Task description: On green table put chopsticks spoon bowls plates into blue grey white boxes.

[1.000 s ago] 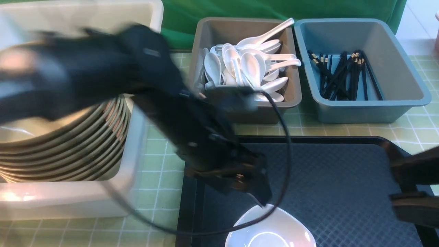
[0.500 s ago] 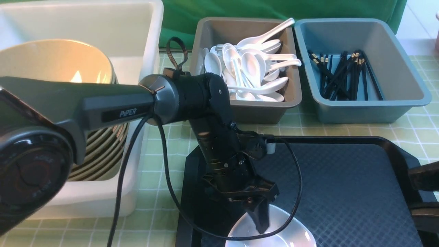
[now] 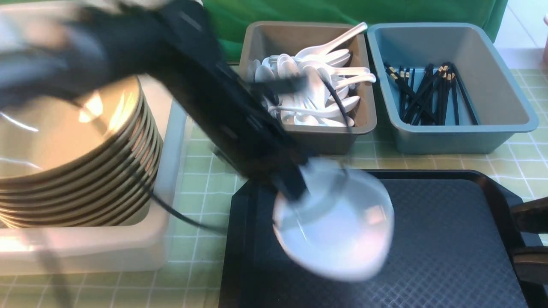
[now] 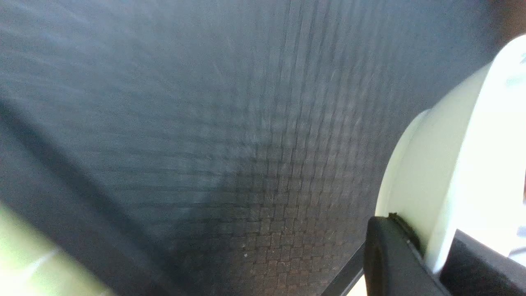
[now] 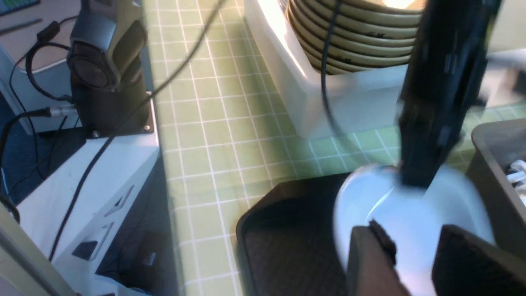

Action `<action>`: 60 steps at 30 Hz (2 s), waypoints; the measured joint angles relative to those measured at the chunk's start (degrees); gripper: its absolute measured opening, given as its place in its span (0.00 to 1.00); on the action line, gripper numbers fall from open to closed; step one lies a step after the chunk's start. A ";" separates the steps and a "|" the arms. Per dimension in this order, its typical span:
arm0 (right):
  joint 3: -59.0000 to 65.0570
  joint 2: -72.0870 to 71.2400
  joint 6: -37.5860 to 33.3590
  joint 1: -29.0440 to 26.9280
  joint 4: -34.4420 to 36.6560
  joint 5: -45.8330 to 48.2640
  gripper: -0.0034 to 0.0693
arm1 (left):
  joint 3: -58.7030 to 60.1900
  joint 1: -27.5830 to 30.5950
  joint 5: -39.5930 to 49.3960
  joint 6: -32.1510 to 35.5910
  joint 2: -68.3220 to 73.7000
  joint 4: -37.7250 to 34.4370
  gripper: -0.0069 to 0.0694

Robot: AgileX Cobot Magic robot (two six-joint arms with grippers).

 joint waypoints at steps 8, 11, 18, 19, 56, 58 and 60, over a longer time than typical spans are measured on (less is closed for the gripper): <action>0.00 2.55 -1.54 0.00 6.03 -7.51 0.37 | 0.11 30.90 1.36 -1.02 -21.20 0.26 0.11; 0.00 4.52 -4.30 0.00 8.31 -8.16 0.37 | 0.86 45.79 1.52 -1.17 -26.81 1.26 0.11; 0.00 7.06 -8.25 0.00 13.06 -6.96 0.33 | 1.71 62.59 0.23 -6.37 -30.88 2.71 0.11; 0.00 7.06 -8.52 0.00 13.06 -6.64 0.32 | 1.75 63.34 -0.58 -7.42 -30.61 2.81 0.11; 0.00 7.06 -11.09 0.00 13.22 -7.43 0.08 | 5.34 71.68 -7.99 -29.94 -11.85 17.11 0.13; 0.00 7.06 -11.09 0.00 13.22 -7.43 0.08 | 5.34 70.76 -8.04 -30.00 -11.85 17.62 0.19; 0.00 7.06 -11.09 0.00 13.22 -7.43 0.08 | 5.34 69.84 -8.04 -30.06 -11.85 18.43 0.22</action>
